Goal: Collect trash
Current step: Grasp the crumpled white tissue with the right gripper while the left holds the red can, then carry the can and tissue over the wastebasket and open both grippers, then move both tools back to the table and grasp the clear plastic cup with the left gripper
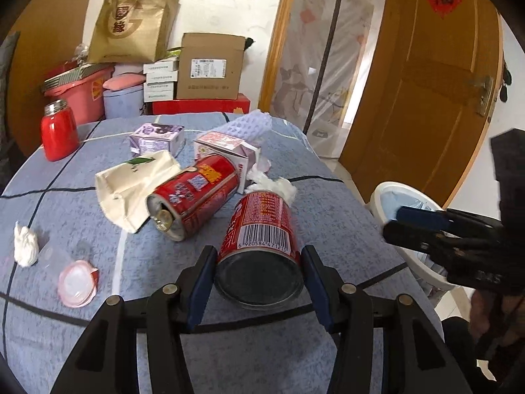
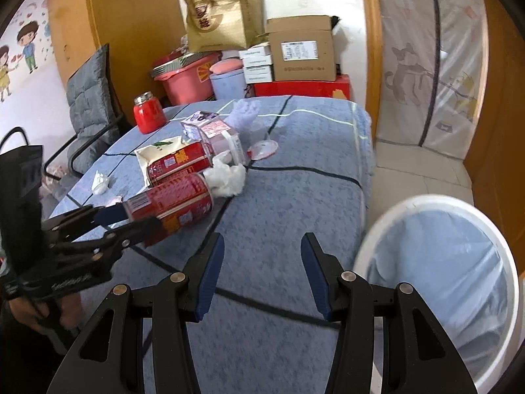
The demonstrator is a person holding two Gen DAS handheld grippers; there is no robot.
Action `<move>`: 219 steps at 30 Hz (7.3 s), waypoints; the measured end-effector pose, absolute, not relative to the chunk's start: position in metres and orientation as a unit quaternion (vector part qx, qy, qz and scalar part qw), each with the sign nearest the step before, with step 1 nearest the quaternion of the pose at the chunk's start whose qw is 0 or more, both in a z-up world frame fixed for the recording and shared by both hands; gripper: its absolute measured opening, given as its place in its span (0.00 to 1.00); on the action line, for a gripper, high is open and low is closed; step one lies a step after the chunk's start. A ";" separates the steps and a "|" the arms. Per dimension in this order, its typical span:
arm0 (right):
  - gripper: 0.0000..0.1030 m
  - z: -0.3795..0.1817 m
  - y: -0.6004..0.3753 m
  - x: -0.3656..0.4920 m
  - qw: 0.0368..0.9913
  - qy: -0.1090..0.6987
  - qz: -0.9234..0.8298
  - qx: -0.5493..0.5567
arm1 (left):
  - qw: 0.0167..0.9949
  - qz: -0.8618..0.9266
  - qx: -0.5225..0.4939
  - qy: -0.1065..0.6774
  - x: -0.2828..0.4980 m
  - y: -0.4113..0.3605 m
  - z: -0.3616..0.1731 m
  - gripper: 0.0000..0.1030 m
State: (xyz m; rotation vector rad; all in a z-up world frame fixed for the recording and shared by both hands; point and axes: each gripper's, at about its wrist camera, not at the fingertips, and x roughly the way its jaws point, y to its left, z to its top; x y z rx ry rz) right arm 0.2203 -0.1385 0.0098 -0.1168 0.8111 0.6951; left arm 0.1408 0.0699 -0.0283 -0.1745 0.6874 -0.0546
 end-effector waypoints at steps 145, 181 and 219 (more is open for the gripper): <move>0.39 0.010 -0.341 0.185 0.898 0.403 0.164 0.063 | 0.899 -0.242 -0.020 0.363 0.176 -0.140 -0.012 0.51; 0.39 0.028 -0.202 0.152 0.865 0.377 0.330 0.016 | 0.943 -0.048 -0.092 0.316 0.083 0.024 0.003 0.51; 0.52 0.019 -0.053 0.194 0.832 0.380 0.402 -0.048 | 0.917 0.138 -0.149 0.343 0.115 0.188 -0.043 0.30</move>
